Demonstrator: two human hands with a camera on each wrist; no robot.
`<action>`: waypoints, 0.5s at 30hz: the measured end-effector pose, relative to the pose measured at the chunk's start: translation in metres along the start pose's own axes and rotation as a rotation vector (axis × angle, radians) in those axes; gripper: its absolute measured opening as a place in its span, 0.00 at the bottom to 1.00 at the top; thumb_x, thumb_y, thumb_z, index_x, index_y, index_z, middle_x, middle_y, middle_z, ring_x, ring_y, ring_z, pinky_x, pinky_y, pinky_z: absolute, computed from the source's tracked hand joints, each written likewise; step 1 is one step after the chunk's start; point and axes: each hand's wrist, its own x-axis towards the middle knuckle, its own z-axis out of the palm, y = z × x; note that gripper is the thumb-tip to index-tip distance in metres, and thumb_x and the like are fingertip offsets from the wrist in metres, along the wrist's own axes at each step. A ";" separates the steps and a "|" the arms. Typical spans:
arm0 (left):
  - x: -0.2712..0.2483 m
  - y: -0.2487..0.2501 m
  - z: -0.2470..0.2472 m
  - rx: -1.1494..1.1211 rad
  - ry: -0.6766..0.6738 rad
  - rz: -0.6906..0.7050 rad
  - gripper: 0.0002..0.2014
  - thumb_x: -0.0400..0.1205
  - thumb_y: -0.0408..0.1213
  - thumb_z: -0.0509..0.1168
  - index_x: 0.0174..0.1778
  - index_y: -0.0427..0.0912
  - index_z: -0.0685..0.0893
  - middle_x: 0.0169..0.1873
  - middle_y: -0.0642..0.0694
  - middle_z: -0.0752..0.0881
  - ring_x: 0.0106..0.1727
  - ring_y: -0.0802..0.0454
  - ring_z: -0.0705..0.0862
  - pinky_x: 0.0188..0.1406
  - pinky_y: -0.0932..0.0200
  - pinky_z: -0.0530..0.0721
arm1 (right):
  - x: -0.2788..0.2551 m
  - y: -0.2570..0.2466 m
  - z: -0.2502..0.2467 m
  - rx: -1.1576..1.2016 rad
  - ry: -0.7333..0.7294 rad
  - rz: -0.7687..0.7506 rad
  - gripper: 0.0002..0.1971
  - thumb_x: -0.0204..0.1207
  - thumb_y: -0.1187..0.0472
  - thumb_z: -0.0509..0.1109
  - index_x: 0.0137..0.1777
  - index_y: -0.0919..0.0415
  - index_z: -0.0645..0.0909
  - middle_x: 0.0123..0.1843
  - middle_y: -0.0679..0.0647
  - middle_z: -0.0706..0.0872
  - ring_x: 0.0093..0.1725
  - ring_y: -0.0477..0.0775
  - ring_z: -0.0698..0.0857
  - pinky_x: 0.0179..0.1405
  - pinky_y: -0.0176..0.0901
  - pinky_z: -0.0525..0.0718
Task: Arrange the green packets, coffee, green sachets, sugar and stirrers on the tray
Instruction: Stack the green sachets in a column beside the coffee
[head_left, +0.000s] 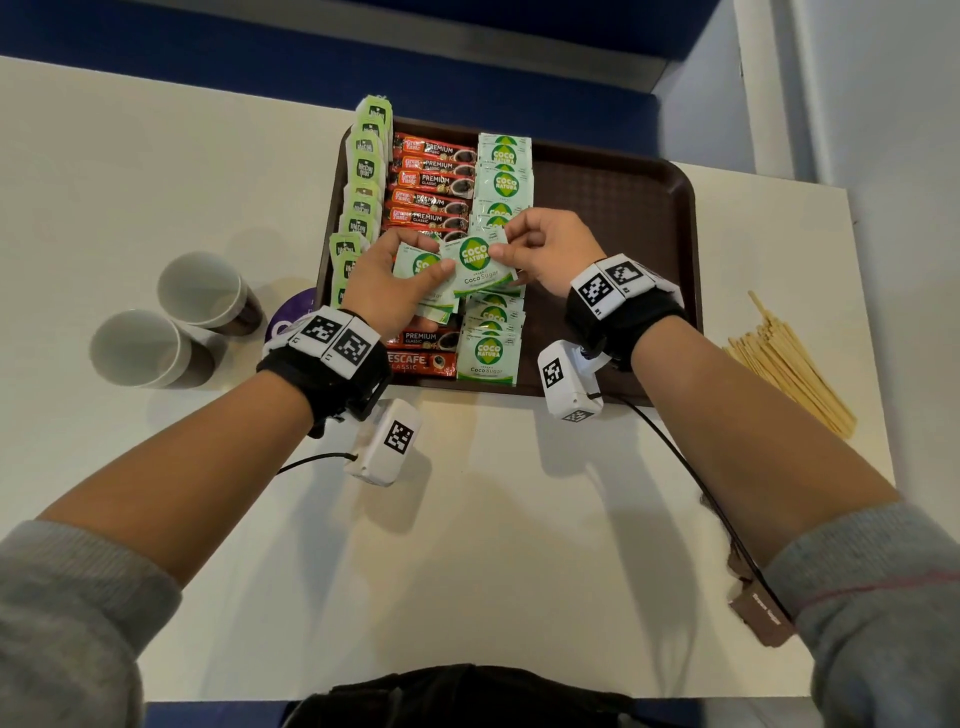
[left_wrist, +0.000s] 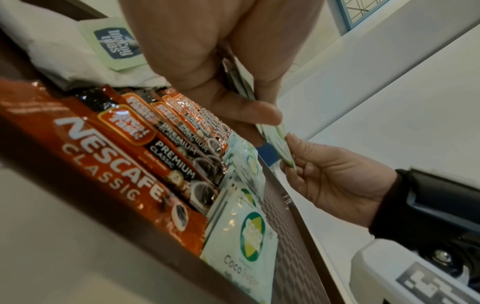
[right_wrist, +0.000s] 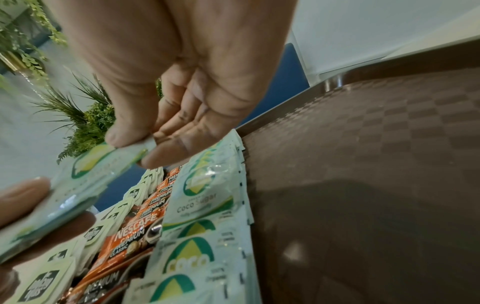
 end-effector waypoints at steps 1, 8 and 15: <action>0.000 0.001 0.000 0.006 0.004 0.001 0.09 0.78 0.38 0.72 0.43 0.53 0.77 0.51 0.49 0.84 0.39 0.54 0.87 0.18 0.62 0.84 | -0.001 0.000 -0.001 0.021 -0.010 0.006 0.09 0.73 0.63 0.76 0.39 0.54 0.77 0.38 0.57 0.84 0.40 0.50 0.85 0.32 0.35 0.84; 0.002 0.004 0.000 0.033 0.022 0.013 0.09 0.79 0.38 0.71 0.41 0.53 0.76 0.48 0.54 0.82 0.35 0.59 0.85 0.19 0.61 0.85 | -0.001 0.005 -0.009 0.017 0.009 0.019 0.09 0.73 0.65 0.74 0.40 0.53 0.76 0.37 0.61 0.85 0.32 0.44 0.84 0.30 0.31 0.82; 0.003 0.005 -0.004 0.024 0.051 0.007 0.09 0.79 0.37 0.71 0.42 0.53 0.76 0.54 0.45 0.83 0.38 0.53 0.86 0.17 0.65 0.82 | 0.001 0.023 -0.014 -0.094 0.037 0.118 0.10 0.77 0.65 0.71 0.37 0.54 0.76 0.28 0.48 0.85 0.32 0.44 0.84 0.35 0.35 0.86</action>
